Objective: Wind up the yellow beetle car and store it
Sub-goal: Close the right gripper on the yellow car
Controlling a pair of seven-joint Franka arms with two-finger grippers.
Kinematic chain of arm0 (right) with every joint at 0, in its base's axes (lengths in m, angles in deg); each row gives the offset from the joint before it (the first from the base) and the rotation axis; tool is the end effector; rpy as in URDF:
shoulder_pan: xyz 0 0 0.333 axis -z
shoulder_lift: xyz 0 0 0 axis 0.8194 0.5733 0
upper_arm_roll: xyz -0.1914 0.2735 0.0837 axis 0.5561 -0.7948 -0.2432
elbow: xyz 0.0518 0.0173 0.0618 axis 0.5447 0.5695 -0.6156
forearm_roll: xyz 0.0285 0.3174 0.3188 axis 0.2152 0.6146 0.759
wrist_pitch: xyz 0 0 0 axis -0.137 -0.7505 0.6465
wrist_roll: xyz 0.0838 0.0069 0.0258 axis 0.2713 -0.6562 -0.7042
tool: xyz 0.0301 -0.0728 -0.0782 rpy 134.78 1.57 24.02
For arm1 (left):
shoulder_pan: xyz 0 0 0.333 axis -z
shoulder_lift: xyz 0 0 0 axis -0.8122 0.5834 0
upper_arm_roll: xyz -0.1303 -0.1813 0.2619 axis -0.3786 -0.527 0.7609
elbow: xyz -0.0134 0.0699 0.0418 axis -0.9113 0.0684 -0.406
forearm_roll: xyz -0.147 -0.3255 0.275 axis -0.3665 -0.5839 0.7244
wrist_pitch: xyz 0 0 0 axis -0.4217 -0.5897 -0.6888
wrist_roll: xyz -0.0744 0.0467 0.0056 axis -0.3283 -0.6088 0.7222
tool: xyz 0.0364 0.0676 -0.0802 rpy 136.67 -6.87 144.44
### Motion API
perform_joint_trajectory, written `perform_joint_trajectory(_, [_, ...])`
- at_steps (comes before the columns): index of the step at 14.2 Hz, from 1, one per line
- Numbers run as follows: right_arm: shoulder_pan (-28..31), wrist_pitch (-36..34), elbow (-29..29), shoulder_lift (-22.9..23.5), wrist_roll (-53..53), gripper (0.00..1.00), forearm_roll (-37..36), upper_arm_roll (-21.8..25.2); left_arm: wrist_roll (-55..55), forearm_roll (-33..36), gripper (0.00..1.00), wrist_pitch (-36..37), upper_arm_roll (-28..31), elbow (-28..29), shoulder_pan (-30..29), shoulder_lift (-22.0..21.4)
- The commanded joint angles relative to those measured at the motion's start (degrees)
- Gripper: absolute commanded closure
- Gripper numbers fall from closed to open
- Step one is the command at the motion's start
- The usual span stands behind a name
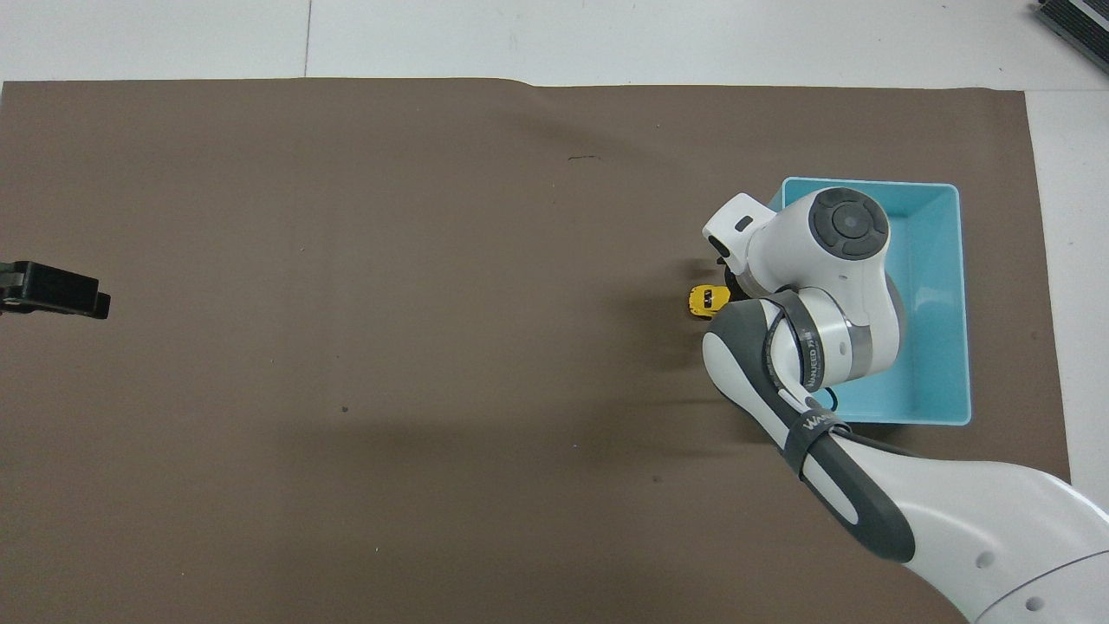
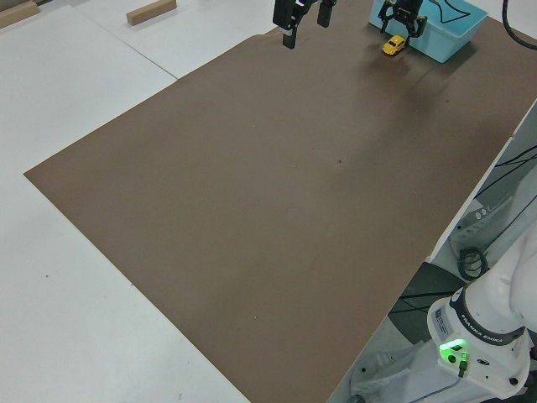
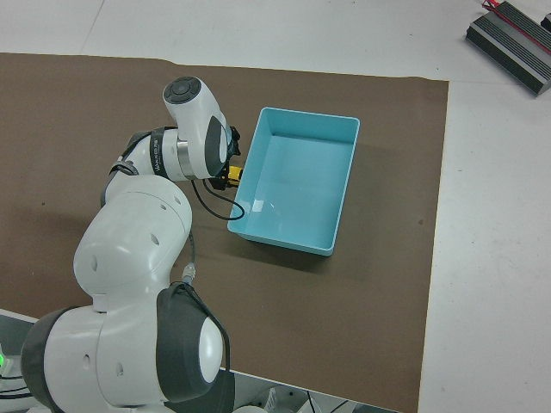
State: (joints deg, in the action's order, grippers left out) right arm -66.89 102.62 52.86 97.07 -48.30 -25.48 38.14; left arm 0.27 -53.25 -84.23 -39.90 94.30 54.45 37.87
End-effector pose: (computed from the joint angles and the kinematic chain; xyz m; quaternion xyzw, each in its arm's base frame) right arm 0.6635 0.1542 0.2898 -0.7210 -0.6929 -0.0082 0.0024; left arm 0.5926 -0.0174 0.6679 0.9985 -0.0509 -0.0077 0.0157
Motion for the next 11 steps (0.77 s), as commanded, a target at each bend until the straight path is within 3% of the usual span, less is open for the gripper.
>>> perform_joint_trajectory(1, [-0.4, 1.7, 1.2, -0.2, -1.4, 0.16, -0.7, -0.1, -0.4, 0.5, 0.0, 0.2, -0.4, -0.4, -0.6, -0.2])
perform_joint_trajectory(6, [-0.5, 1.6, 1.2, -0.2, -1.1, 0.32, -0.7, -0.2, -0.4, 0.5, 0.0, 0.2, -0.3, -0.4, -0.7, -0.2])
perform_joint_trajectory(11, [-0.6, 1.6, 1.2, -0.2, -0.7, 0.6, -0.7, -0.1, -0.4, 0.5, 0.0, 0.2, -0.3, -0.4, -0.7, -0.2])
